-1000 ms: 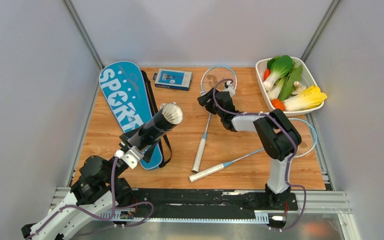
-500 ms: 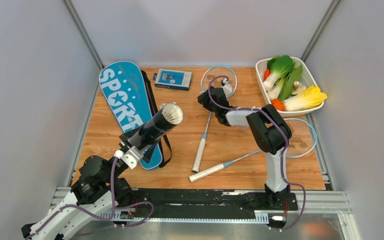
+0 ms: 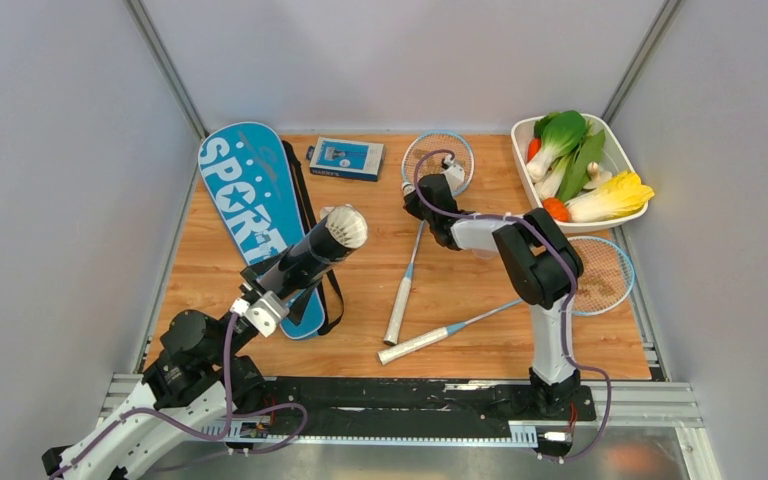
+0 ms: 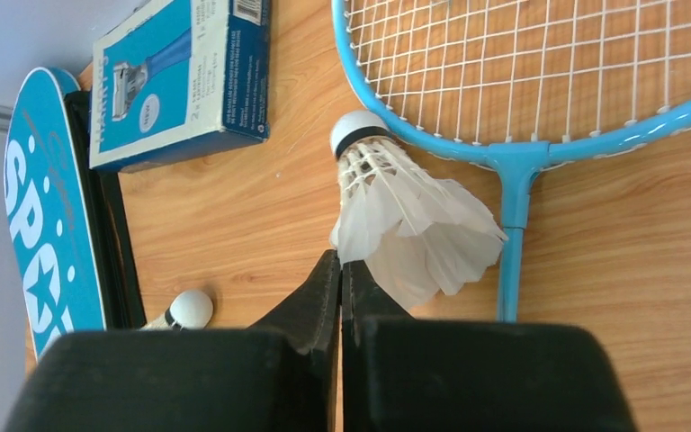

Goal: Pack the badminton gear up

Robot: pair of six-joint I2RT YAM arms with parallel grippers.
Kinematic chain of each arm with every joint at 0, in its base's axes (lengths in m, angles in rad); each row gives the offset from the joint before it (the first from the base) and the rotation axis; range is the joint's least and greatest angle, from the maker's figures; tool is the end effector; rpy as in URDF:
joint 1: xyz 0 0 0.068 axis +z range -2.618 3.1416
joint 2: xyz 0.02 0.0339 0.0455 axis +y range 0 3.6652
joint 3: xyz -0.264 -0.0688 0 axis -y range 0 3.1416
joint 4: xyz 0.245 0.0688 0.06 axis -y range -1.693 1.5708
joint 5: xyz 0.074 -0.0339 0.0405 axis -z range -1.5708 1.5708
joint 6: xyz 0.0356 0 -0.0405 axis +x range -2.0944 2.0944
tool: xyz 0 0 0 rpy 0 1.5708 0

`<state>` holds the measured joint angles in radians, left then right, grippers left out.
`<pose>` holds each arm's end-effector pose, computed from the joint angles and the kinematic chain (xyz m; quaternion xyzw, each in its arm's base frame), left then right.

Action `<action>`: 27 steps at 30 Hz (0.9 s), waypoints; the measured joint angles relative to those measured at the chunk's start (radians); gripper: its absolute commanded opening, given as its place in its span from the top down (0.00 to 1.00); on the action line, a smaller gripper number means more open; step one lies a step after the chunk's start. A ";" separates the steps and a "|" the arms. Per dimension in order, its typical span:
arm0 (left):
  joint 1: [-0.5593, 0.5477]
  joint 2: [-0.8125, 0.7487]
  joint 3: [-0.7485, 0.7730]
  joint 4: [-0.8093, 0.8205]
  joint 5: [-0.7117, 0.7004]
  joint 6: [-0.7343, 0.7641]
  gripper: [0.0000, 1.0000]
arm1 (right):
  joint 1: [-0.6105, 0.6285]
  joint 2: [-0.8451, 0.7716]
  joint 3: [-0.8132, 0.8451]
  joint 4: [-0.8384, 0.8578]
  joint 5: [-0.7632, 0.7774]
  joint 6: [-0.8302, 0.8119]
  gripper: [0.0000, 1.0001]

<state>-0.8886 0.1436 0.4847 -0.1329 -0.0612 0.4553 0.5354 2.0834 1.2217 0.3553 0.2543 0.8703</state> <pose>0.0500 -0.0582 0.3124 0.3733 0.5075 -0.1481 0.7624 0.3911 0.2216 0.1441 0.2059 0.8321 0.2420 0.4547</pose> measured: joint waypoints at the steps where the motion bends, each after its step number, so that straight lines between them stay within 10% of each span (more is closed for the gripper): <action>1: 0.000 0.001 0.000 0.000 0.000 0.000 0.44 | 0.000 -0.012 -0.006 0.000 0.000 -0.015 1.00; 27: 0.000 0.117 -0.011 -0.072 -0.010 0.007 0.44 | -0.003 -1.023 -0.117 -0.374 -0.469 -0.754 1.00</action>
<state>-0.8886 0.2611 0.4740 -0.2047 -0.0711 0.4625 0.5320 1.0607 1.1042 -0.0189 -0.2150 0.1165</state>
